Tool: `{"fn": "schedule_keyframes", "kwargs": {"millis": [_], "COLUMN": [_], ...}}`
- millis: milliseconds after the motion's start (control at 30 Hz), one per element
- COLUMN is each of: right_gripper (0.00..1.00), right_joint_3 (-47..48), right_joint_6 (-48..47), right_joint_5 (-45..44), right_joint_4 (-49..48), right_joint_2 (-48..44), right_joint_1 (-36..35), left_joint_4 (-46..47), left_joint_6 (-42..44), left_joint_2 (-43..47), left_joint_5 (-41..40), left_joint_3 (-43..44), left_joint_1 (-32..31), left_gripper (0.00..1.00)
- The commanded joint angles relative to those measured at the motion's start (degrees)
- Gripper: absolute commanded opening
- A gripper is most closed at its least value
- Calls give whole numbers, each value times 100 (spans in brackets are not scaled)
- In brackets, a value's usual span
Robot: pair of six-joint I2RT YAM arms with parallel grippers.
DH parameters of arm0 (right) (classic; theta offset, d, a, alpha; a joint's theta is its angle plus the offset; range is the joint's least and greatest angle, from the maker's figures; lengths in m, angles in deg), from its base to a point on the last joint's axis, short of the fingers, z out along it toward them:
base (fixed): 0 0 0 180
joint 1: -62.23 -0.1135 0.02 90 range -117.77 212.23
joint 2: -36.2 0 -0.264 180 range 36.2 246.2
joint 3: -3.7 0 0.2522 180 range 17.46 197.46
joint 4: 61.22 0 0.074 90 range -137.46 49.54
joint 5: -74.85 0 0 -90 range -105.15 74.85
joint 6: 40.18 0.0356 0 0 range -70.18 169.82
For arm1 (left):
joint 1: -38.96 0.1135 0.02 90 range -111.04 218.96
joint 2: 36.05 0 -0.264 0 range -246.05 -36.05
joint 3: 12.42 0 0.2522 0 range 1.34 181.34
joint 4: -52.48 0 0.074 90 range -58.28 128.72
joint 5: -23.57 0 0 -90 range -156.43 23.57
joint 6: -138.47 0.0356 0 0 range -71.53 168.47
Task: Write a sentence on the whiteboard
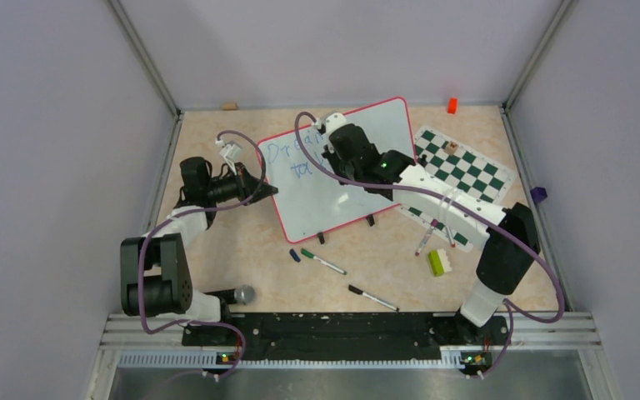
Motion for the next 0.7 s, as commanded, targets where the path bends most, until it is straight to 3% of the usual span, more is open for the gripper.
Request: {"fn": "schedule_keyframes", "kwargs": {"millis": [0, 667], "right_gripper": [0, 0], "right_joint_3": [221, 573], "right_joint_6": [5, -38], "right_joint_5": [-298, -18], "right_joint_4": [-136, -135], "right_joint_2": [6, 138], "right_joint_1": [116, 119], "left_joint_4": [98, 80], "left_joint_6": [755, 757], "left_joint_2": [57, 66], "left_joint_5": [-278, -288], "left_joint_3": [-136, -138], "left_joint_1": [-53, -62], "left_gripper": [0, 0]}}
